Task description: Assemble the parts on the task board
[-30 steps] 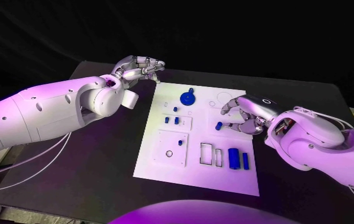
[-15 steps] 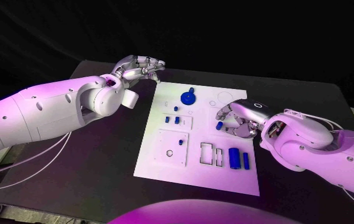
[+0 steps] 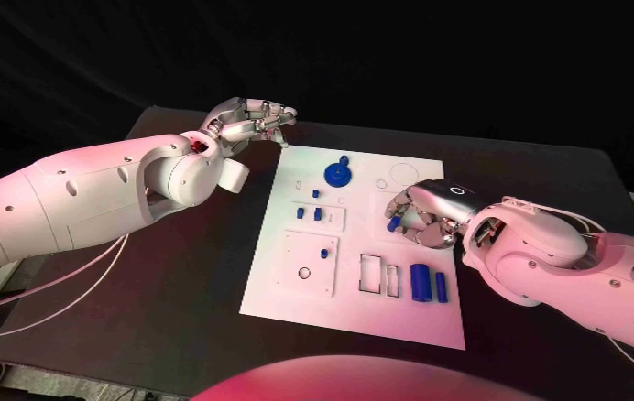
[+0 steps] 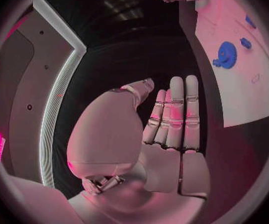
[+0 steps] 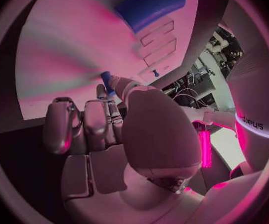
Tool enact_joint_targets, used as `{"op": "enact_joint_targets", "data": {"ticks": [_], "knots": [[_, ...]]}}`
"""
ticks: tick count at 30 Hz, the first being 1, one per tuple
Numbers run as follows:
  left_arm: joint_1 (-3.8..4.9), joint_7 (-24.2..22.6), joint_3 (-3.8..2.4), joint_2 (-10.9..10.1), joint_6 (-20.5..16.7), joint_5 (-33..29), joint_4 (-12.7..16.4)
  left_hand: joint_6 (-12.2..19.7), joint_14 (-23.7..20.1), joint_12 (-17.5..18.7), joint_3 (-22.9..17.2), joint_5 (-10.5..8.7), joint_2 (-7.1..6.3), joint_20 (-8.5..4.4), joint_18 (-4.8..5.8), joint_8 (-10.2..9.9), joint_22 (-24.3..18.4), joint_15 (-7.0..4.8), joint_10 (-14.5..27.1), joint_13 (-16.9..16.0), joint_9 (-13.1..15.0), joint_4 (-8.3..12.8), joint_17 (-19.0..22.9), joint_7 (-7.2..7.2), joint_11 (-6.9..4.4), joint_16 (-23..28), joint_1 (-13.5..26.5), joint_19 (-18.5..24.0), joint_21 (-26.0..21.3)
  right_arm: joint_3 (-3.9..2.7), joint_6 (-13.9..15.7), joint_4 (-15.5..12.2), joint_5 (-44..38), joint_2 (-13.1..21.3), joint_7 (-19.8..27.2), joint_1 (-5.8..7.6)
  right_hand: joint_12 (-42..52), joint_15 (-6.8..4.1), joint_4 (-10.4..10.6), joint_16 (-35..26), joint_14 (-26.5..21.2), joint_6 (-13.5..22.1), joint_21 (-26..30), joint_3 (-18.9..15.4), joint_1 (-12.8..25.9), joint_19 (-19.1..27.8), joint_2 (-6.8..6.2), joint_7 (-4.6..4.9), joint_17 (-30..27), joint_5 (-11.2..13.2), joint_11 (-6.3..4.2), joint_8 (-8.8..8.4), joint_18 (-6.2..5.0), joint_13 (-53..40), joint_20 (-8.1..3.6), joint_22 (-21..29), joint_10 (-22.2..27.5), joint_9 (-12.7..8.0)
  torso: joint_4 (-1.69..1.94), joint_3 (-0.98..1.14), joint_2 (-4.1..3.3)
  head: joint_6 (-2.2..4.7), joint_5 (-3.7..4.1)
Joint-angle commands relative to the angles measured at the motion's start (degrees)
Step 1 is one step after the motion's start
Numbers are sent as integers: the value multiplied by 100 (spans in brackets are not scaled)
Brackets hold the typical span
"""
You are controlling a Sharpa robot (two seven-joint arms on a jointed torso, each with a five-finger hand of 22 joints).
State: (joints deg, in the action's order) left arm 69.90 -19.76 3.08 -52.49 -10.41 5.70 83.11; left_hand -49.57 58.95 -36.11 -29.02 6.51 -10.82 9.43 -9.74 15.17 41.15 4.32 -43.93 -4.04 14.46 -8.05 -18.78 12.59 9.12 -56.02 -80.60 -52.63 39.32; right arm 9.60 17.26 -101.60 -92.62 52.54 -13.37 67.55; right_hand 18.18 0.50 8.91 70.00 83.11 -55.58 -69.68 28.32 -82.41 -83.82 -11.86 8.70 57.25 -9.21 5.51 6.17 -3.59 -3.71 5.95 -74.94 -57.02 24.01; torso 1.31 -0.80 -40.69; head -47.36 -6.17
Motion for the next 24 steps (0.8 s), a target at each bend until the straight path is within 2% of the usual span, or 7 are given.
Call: {"op": "enact_joint_targets", "data": {"ticks": [1,11,18,21,24], "knots": [[4,-26,-4,5,98,-7,10,32,-27,-20,42,12,63,47,-71,-27,-5,24,22,-5,-2,-6,7,15,-6,34,15,-11,-22,2,-162,21,-143,-15,-67,-11,-56,5,3,25,30,-69,-14,55,17,-52,-48,-8,3,19,-6,52,-18,7,-2,-791,-53,15,-6,4,1,-11,-12],[4,-24,-4,7,96,-7,9,34,-27,-26,43,12,67,47,-72,-29,-8,23,21,-7,-1,-7,6,15,-6,33,13,-15,-26,5,-146,27,-143,-59,-55,-20,-176,-5,12,50,40,-262,-106,169,116,-81,-15,-54,34,54,-31,169,-3,-4,-16,-835,-226,82,-4,2,2,-29,-11],[4,-21,-4,4,95,-7,12,34,-27,-26,43,12,67,47,-72,-29,-8,23,21,-7,-1,-7,6,15,-6,33,13,-15,-26,5,26,42,-138,-78,-84,-22,-227,-29,78,40,35,-324,-176,180,236,-104,32,-73,18,105,-55,220,11,-11,-30,-867,-332,117,-2,2,0,-38,-16],[4,-21,-4,4,95,-7,14,34,-27,-26,43,12,67,47,-72,-29,-8,23,21,-7,-1,-7,6,15,-6,33,13,-15,-26,5,114,43,-132,-85,-117,-23,-239,-44,105,39,34,-360,-225,187,272,-121,65,-88,17,120,-71,250,19,-15,-37,-887,-388,137,-2,0,1,-40,-16],[4,-20,-4,3,97,-7,15,34,-27,-26,43,12,67,47,-72,-29,-8,23,21,-7,-1,-7,6,15,-6,33,13,-15,-26,5,248,41,-128,-88,-170,-24,-258,-81,97,52,40,-444,-331,238,254,-156,174,-125,38,119,-109,327,38,-24,-53,-929,-512,190,0,0,1,-44,-15]]}}
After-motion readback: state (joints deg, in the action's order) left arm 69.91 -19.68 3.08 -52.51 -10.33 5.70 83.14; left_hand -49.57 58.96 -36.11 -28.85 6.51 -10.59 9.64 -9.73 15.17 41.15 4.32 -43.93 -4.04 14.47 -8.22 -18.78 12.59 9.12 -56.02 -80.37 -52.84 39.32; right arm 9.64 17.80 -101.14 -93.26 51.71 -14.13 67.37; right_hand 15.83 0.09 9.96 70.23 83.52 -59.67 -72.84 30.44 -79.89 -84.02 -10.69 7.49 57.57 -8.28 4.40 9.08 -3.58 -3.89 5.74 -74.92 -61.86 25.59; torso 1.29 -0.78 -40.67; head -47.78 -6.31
